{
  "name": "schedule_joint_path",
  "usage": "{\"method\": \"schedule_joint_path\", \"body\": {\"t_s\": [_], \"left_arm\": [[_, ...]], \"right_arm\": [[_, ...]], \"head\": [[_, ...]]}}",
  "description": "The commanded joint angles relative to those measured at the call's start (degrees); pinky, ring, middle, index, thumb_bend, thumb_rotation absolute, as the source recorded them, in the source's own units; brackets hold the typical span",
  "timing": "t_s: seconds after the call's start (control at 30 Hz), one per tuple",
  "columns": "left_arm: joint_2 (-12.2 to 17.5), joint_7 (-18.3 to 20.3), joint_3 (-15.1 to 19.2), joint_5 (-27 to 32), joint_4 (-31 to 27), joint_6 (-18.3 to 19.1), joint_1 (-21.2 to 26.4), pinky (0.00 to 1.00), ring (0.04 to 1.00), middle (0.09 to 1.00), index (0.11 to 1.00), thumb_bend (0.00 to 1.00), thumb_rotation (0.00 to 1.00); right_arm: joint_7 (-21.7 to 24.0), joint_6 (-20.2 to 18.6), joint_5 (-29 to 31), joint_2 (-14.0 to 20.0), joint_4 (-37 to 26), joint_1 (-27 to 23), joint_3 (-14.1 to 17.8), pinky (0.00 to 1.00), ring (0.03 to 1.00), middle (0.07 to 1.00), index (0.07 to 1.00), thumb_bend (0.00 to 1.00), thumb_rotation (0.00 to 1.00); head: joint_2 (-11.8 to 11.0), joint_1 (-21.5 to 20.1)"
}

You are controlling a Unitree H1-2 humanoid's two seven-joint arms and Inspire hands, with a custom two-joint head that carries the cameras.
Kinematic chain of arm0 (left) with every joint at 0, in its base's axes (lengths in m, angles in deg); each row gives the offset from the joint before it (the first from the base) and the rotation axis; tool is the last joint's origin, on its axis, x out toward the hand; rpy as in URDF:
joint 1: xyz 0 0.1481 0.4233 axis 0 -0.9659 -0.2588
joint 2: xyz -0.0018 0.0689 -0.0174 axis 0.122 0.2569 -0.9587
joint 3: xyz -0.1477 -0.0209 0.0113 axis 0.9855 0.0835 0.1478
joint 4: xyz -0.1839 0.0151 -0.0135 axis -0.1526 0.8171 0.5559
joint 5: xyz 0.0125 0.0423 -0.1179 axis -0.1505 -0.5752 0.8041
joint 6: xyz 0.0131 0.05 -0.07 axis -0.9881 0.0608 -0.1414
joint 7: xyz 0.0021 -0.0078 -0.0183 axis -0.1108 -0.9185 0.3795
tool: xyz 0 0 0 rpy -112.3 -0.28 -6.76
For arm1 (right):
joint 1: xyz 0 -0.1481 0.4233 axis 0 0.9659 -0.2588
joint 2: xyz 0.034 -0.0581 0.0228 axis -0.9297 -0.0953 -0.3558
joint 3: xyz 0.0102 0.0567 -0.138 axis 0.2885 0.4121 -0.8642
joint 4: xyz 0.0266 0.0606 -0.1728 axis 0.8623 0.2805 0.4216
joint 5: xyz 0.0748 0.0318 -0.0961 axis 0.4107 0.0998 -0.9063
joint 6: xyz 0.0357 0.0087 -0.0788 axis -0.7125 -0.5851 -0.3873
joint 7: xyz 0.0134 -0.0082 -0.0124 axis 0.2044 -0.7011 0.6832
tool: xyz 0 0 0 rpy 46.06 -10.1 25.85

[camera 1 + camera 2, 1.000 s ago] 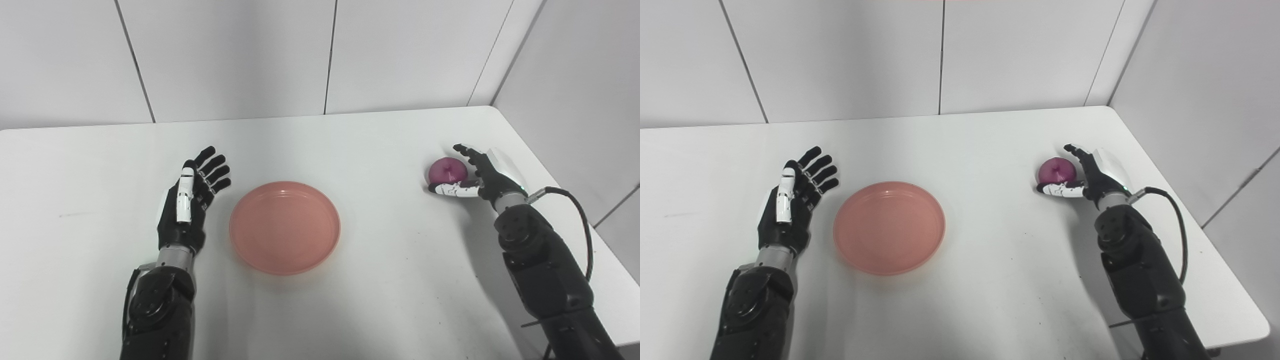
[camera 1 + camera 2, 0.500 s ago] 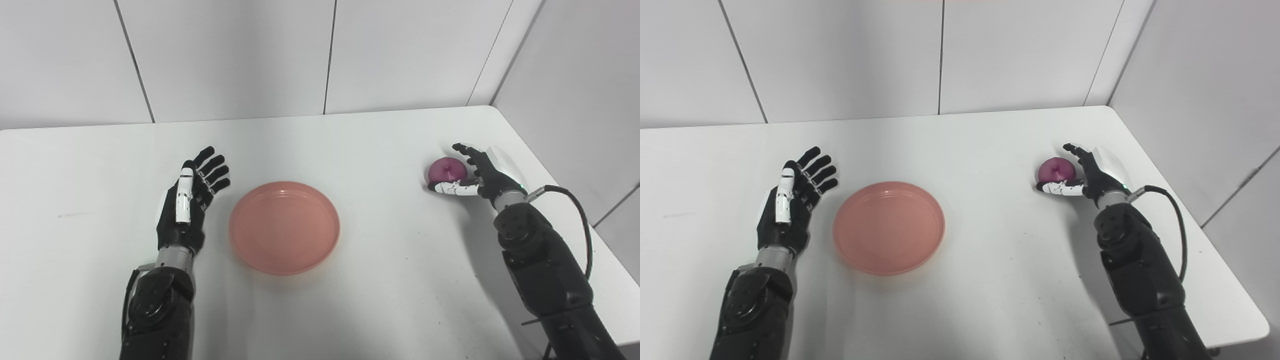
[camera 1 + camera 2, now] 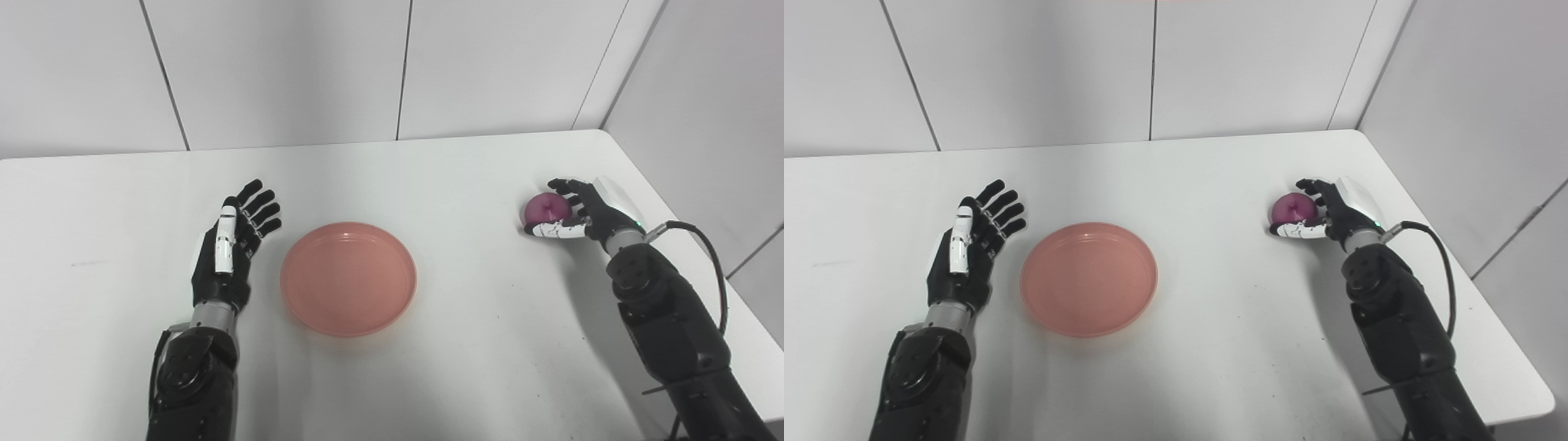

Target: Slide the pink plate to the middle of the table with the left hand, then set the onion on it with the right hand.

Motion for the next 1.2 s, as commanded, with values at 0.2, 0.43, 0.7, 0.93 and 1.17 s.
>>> {"method": "schedule_joint_path", "body": {"t_s": [0.2,0.43,0.7,0.93,1.17], "left_arm": [[-0.06,-0.57,0.07,0.39,0.79,2.72,-1.06,0.78,0.807,0.814,0.797,0.38,1.0],[0.01,-0.54,-0.07,0.2,0.73,2.6,-1.08,0.78,0.808,0.816,0.799,0.38,1.0],[-0.04,-0.29,0.06,0.58,0.91,2.45,-1.04,0.78,0.809,0.816,0.799,0.38,1.0],[-0.21,-0.66,0.1,0.49,0.57,2.87,-1.09,0.78,0.806,0.815,0.798,0.38,1.0],[-0.16,-0.74,-0.02,0.19,0.94,2.66,-0.97,0.77,0.802,0.811,0.796,0.39,1.0]], "right_arm": [[-0.08,0.54,0.55,1.29,-2.31,-1.81,-0.14,0.61,0.664,0.699,0.693,0.91,0.21],[0.21,0.68,1.03,1.5,-2.57,-1.93,-0.73,0.54,0.578,0.611,0.579,0.87,0.06],[0.66,1.21,0.68,2.41,-2.11,-2.23,-2.65,0.51,0.558,0.588,0.487,0.52,0.14],[0.49,1.18,0.96,2.84,-2.35,-2.14,-3.34,0.51,0.555,0.587,0.486,0.52,0.13],[0.82,0.41,0.6,3.47,-4.78,-1.93,-3.04,0.5,0.552,0.589,0.487,0.52,0.13]], "head": [[0.17,0.05],[0.23,0.09],[0.26,0.07],[0.21,0.25],[0.07,0.37]]}}
